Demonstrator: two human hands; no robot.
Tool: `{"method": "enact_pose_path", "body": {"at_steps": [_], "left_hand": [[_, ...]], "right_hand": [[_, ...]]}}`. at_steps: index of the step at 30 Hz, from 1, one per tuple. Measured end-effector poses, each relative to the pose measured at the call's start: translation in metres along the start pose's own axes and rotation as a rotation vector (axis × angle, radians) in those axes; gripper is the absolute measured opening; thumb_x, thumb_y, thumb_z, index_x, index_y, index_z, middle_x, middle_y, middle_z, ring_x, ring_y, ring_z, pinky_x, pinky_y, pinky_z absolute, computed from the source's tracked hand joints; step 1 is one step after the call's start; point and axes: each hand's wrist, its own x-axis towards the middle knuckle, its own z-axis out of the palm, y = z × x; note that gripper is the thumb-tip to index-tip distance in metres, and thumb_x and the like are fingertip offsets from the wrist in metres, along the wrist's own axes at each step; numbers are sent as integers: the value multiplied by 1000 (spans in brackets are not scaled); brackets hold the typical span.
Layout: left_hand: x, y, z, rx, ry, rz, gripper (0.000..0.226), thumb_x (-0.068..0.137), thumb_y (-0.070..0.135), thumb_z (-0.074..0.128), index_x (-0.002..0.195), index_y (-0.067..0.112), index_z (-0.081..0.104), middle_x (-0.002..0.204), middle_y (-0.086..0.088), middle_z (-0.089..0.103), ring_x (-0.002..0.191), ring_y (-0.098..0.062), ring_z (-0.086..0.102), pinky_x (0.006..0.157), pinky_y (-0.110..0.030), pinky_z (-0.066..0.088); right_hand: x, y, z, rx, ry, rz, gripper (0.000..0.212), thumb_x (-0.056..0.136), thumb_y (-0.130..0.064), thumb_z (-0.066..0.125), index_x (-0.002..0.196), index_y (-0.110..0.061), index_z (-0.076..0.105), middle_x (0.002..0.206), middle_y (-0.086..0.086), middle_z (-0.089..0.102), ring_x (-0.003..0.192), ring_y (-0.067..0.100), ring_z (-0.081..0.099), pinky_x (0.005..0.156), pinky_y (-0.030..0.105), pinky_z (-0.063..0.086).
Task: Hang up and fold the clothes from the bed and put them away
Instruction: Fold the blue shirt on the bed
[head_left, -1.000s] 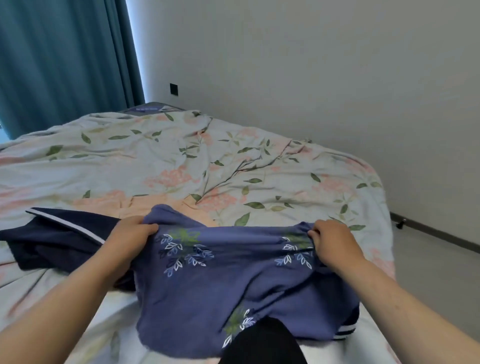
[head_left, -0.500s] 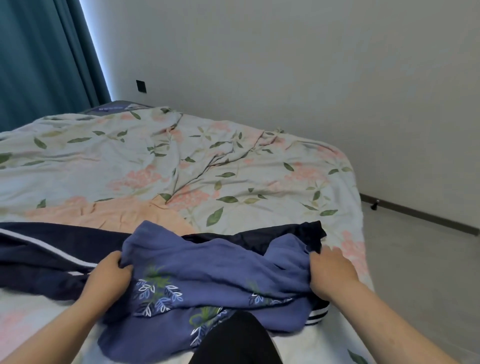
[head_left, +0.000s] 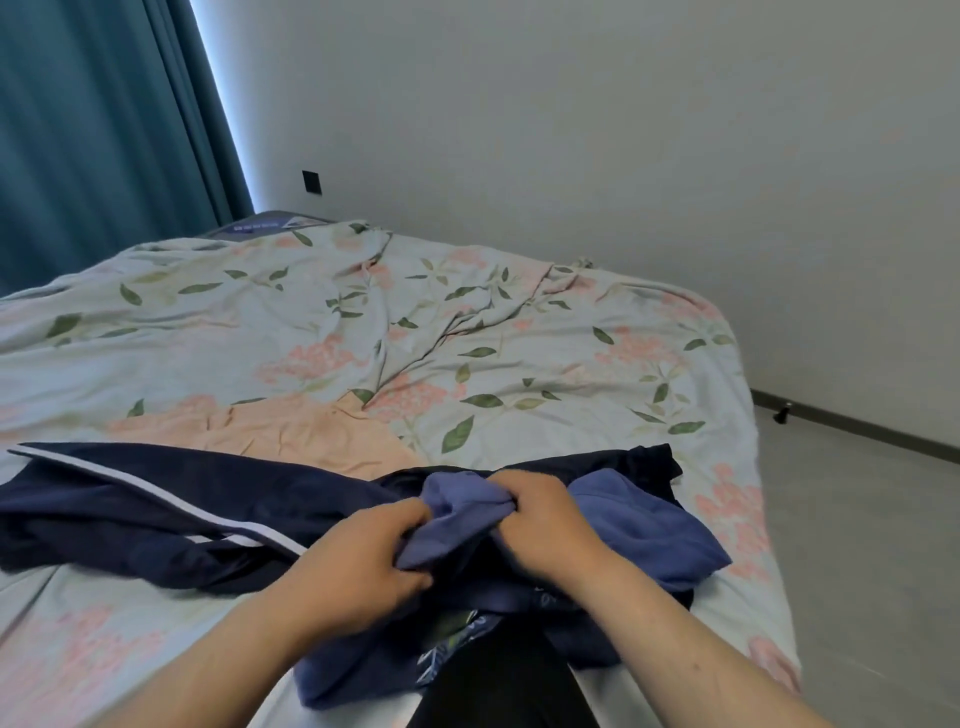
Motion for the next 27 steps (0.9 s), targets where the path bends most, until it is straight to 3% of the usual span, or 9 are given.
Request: {"method": "enact_pose_path", "body": {"at_steps": [4, 6, 9, 13, 17, 20, 23, 25, 27], "left_hand": [[-6, -24, 31, 82, -58, -202, 10, 69, 54, 61, 76, 49, 56, 69, 19, 59, 71, -1, 56, 60, -13, 40], [-6, -32, 51, 1, -28, -264, 36, 64, 62, 64, 96, 46, 60, 84, 18, 58, 86, -3, 56, 70, -14, 42], [-5, -37, 76, -5, -38, -327, 67, 58, 68, 58, 116, 39, 44, 108, 12, 49, 105, -12, 50, 88, -27, 44], [-1, -33, 90, -58, 105, -343, 39, 67, 56, 56, 96, 32, 47, 88, 16, 42, 88, -14, 45, 74, -29, 37], [10, -40, 86, 67, 307, -231, 41, 70, 59, 50, 83, 20, 54, 86, 4, 52, 86, -22, 50, 73, -35, 41], [31, -38, 82, 89, 302, -135, 59, 83, 58, 45, 118, 13, 61, 119, -4, 59, 111, -26, 53, 96, -39, 42], [55, -39, 79, 179, 169, -269, 59, 96, 44, 48, 146, 13, 43, 147, -6, 48, 136, -25, 42, 115, -39, 30], [64, -40, 78, 320, 62, -335, 56, 94, 44, 49, 143, 17, 42, 138, -4, 55, 128, -25, 50, 116, -42, 27], [65, -42, 75, 428, 24, -347, 48, 88, 53, 51, 126, 24, 54, 121, 1, 61, 114, -23, 57, 109, -42, 33]], "right_hand": [[-1, 4, -39, 276, 176, 163, 29, 82, -1, 49, 60, -20, 43, 58, -7, 40, 63, 11, 33, 59, 31, 31], [-6, 10, -60, 275, 225, 233, 29, 81, -2, 48, 60, -21, 39, 58, -2, 35, 62, 15, 30, 59, 33, 27], [-27, 40, -82, 81, 271, 392, 21, 81, -6, 48, 63, -14, 42, 57, 4, 44, 58, 21, 37, 57, 32, 29], [-74, 84, -89, -333, -28, 579, 17, 82, -11, 50, 69, -22, 48, 73, -3, 55, 71, 20, 51, 53, 27, 35], [-83, 101, -69, -404, -18, 412, 7, 87, -26, 54, 90, -21, 49, 105, 7, 58, 97, 27, 57, 71, 32, 42], [-65, 99, -51, -499, 189, 258, 34, 94, -38, 56, 119, -15, 55, 128, 5, 53, 122, 28, 49, 97, 35, 41], [-47, 92, -37, -565, 77, 195, 75, 96, -51, 53, 156, -17, 25, 161, 3, 28, 150, 22, 21, 123, 38, 14], [-36, 92, -29, -685, -10, 144, 84, 93, -58, 52, 159, -23, 15, 159, 2, 33, 150, 20, 22, 125, 45, 1], [-28, 94, -27, -719, -35, 147, 73, 91, -53, 57, 153, -23, 34, 137, 1, 58, 134, 22, 45, 122, 42, 14]]}}
